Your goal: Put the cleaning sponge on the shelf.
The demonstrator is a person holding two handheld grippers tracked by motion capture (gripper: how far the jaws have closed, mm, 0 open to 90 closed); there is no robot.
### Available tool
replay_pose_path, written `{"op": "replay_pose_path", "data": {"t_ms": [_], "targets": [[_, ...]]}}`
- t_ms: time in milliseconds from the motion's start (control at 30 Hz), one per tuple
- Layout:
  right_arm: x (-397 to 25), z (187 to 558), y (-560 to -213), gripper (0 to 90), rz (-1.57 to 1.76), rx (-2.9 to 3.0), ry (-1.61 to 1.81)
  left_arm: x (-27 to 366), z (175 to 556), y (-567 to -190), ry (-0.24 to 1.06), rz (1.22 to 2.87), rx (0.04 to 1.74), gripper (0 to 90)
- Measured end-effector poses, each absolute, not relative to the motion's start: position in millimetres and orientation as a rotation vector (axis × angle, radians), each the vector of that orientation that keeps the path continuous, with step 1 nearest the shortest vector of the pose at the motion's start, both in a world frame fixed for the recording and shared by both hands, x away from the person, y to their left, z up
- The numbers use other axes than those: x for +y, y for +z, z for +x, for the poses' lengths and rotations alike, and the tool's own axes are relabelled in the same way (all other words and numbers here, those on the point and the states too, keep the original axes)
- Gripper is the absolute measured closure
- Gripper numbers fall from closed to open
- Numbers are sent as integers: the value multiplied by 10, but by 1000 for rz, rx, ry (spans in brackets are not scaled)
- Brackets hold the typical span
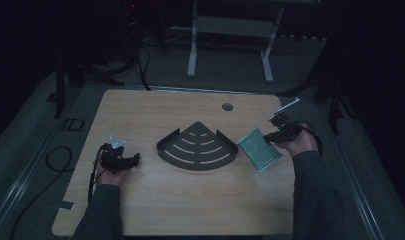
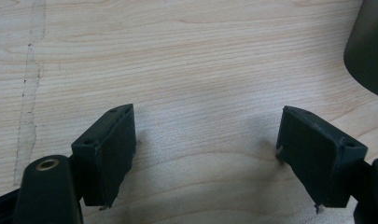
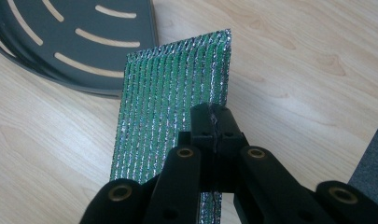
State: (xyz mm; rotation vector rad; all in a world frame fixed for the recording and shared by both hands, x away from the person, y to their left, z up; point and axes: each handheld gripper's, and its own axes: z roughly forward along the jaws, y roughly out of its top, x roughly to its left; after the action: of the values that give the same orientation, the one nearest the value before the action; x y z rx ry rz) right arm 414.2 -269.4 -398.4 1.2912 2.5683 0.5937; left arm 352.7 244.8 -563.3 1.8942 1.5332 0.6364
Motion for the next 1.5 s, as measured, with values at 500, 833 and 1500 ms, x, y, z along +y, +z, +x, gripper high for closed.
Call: {"op": "replay_pose_path", "data": {"t_ms": [500,833,1500], "targets": [[-2530,4241,-3889,895,1262,2574,623,2449,3527,-5633,637,1896,1532,203],[-2432,4310,-3873,895,1261,2584,635,2448,3527,-5633,636,1896,1533,203],[-2205,4444,-3885,895,1251,2606,654,2449,3527,-5633,637,1897,1532,202]]}}
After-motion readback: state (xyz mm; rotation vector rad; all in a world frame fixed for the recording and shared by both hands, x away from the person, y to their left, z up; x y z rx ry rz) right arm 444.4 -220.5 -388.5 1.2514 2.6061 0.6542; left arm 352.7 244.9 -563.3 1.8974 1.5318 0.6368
